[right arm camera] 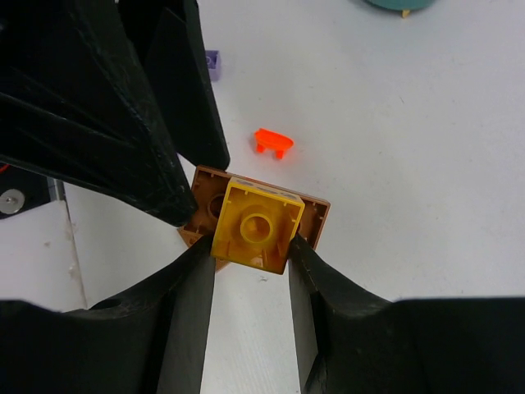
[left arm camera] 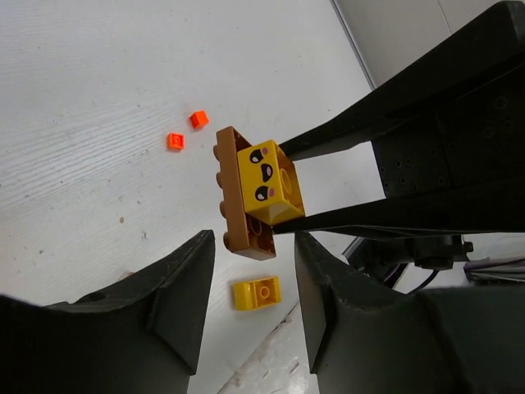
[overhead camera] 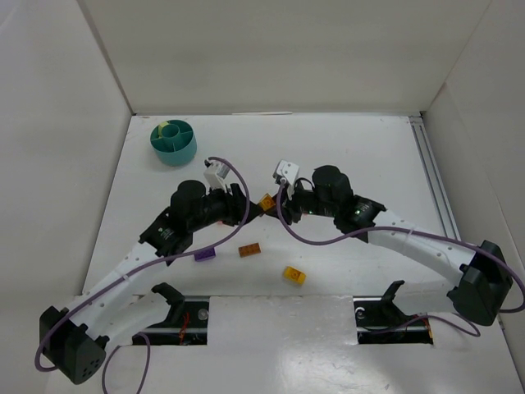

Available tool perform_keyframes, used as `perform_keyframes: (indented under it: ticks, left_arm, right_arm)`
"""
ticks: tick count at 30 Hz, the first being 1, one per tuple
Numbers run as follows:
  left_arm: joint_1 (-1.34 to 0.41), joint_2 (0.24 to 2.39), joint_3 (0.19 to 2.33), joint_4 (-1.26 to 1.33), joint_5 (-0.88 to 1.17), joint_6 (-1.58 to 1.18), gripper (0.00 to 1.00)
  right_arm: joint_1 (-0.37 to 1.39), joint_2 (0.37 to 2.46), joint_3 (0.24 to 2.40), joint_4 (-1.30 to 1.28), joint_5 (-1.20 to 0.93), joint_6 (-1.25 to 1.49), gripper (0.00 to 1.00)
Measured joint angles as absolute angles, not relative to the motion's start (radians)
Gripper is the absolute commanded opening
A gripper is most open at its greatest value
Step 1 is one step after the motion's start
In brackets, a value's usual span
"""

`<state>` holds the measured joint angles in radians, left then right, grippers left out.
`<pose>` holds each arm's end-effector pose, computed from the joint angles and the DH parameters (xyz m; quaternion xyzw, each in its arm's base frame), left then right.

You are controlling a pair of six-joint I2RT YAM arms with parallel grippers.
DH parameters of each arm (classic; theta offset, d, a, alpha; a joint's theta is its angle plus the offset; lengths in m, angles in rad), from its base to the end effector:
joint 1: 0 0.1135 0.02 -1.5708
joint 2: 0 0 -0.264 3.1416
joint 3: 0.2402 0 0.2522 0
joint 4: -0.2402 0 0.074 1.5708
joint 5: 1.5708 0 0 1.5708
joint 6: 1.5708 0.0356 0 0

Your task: Sort the legos into containers by color

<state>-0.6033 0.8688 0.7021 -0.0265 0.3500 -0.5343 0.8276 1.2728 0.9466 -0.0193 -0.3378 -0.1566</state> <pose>0.1631 -0.1272 0.3130 0.1368 0.7559 -0.4504 0.4550 0.1909 0.2252 0.3078 -0.4662 0.6651 0.3165 0.4900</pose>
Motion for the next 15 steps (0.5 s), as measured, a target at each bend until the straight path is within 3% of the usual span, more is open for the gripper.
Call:
perform_keyframes:
  ticks: [2, 4, 10, 15]
  left_arm:
    - [-0.603, 0.873, 0.702, -0.026, 0.345, -0.532, 0.4]
    - [-0.603, 0.881, 0.702, -0.026, 0.339, -0.532, 0.34]
    - [-0.602, 0.892, 0.702, -0.022, 0.324, -0.527, 0.02]
    - [-0.603, 0.899, 0.71, -0.027, 0.282, -0.539, 0.0]
  right_arm:
    - [0.828, 1.272, 0.951, -0.019, -0.352, -0.152, 0.07]
    - [0.828, 1.272, 0.957, -0.019, -0.361, -0.149, 0.07]
    - [0.822, 1.27, 0.963, -0.027, -0.38, -0.132, 0.07]
    - [0.802, 1.266, 0.965, -0.027, -0.387, -0.11, 0.05]
